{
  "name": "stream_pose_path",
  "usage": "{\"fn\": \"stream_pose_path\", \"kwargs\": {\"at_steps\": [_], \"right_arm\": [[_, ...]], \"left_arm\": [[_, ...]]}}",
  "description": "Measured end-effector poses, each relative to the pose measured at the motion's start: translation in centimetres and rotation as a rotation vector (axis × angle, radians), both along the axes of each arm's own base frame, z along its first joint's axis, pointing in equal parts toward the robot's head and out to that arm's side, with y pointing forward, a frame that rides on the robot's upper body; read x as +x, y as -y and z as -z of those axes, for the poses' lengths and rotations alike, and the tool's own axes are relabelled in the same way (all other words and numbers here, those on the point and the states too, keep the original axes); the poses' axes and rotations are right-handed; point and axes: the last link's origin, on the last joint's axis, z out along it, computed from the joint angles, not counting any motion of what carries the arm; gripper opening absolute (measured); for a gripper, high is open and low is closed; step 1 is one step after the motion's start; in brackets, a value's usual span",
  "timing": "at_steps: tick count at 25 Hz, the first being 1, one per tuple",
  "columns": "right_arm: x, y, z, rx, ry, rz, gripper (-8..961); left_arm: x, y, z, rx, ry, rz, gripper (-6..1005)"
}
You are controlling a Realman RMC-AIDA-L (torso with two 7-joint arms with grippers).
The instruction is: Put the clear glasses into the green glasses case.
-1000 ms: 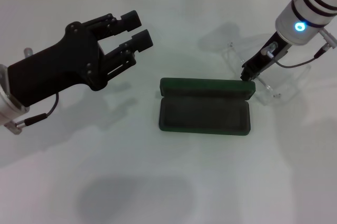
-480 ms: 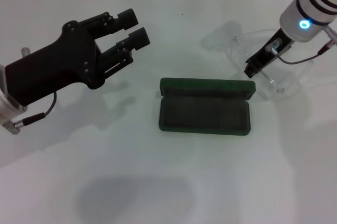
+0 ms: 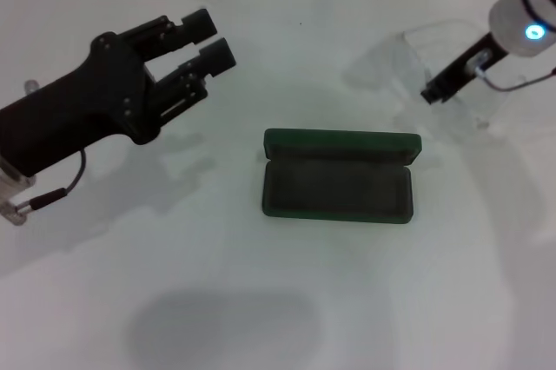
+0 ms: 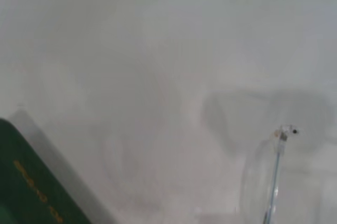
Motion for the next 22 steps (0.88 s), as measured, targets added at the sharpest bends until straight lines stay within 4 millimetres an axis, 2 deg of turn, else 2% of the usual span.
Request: {"fn": "stream_pose_path", "kwargs": {"at_steps": [4,9,17,22], "right_arm": [[-1.2,1.2,-2.4,0.027,-0.055,-0.088,116],[-2.8,3.9,-5.1,0.032,-0.11,-0.251,114],[-2.9,10.9,-6.5,-0.17,-0.353,-0.657,115],[-2.8,14.2,-6.2,-0.248,-0.56,-0.905,114]], "left_arm": [[-0.1,0.1,-0.3,-0.001,0.028,-0.008,418],[-0.3,0.3,-0.5,-0.009,0.075,-0.022,417],[0.2,0.8,-1.5,-0.006,0.151,0.018,415],[0.7,1.1,-2.0,-0.022,0.191,0.06,414]]}}
